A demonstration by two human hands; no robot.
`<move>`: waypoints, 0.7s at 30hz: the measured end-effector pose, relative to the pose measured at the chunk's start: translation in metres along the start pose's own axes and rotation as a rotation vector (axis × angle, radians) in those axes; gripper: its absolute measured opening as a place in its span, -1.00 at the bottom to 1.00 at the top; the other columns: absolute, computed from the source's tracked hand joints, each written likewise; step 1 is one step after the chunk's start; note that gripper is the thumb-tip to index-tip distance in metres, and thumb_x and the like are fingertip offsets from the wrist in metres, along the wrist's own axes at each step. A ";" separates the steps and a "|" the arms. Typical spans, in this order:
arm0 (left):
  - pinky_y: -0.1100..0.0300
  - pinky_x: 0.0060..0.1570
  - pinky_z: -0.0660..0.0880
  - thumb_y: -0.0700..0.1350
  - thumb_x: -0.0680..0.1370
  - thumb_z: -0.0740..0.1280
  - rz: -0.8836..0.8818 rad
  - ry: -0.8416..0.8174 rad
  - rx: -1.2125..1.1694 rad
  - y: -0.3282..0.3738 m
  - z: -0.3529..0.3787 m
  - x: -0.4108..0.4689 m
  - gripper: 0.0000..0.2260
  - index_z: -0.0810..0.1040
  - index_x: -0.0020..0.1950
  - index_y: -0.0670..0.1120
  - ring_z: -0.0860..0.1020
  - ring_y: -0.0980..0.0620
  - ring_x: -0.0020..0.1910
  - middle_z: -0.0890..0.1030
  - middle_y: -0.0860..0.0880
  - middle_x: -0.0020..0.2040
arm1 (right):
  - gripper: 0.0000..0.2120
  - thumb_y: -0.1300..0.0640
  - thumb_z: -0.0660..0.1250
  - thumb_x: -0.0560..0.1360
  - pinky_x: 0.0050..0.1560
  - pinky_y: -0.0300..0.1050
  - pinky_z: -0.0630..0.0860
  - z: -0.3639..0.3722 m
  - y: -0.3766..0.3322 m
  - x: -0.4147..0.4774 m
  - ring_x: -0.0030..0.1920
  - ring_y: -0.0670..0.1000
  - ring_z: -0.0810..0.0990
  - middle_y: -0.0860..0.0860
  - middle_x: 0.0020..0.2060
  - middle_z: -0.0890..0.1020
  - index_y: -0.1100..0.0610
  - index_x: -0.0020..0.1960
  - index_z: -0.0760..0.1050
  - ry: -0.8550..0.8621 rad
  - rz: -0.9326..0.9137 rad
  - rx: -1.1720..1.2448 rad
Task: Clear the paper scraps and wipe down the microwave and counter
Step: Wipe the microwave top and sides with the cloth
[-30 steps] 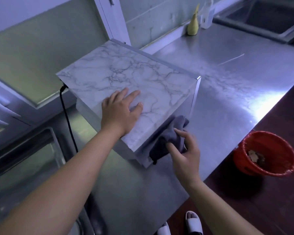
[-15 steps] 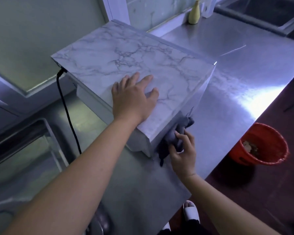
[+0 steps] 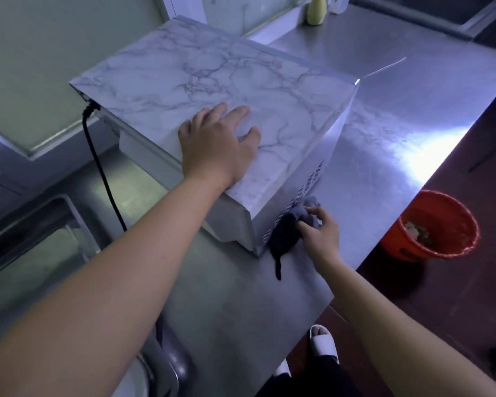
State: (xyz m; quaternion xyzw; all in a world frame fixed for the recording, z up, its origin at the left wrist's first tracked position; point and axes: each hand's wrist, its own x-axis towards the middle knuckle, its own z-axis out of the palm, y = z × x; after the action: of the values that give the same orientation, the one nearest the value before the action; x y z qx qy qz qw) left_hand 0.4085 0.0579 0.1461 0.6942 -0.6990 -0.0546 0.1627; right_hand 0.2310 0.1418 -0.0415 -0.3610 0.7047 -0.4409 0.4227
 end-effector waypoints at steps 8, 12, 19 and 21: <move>-0.09 0.51 0.01 0.25 0.58 0.13 0.018 -0.007 -0.006 0.001 -0.002 -0.004 -0.54 0.37 0.48 0.22 0.17 -0.02 0.55 0.28 0.05 0.57 | -0.58 0.24 0.41 0.37 0.22 0.08 0.54 -0.035 -0.080 -0.106 0.30 0.09 0.52 0.10 0.24 0.49 -0.06 0.19 0.55 0.146 -0.716 0.145; -0.11 0.51 0.02 0.25 0.57 0.14 0.014 0.026 -0.024 0.002 -0.003 -0.004 -0.53 0.39 0.47 0.22 0.18 -0.03 0.54 0.29 0.04 0.56 | -0.56 0.36 0.45 0.36 0.32 0.13 0.46 -0.006 -0.091 -0.111 0.39 0.17 0.43 0.26 0.27 0.43 0.07 0.18 0.53 0.061 -0.850 0.109; -0.07 0.49 0.07 0.23 0.55 0.17 0.016 0.064 -0.023 0.004 0.000 -0.003 -0.55 0.42 0.44 0.22 0.23 -0.03 0.52 0.34 0.05 0.53 | -0.60 0.39 0.41 0.37 0.36 0.08 0.42 0.031 -0.036 -0.100 0.35 0.21 0.44 0.31 0.24 0.42 0.14 0.16 0.51 0.166 -0.773 0.131; -0.06 0.49 0.07 0.22 0.55 0.18 0.012 0.069 -0.021 0.002 0.000 -0.003 -0.55 0.43 0.44 0.22 0.23 -0.03 0.51 0.35 0.05 0.53 | -0.61 0.43 0.39 0.34 0.36 0.08 0.43 0.038 -0.014 -0.100 0.33 0.24 0.45 0.26 0.24 0.42 0.16 0.12 0.55 0.121 -0.658 0.120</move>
State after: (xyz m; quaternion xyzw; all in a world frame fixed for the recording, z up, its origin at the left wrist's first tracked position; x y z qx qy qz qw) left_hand 0.4067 0.0609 0.1460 0.6896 -0.6966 -0.0369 0.1943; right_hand 0.3055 0.2135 -0.0107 -0.5165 0.5470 -0.6152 0.2356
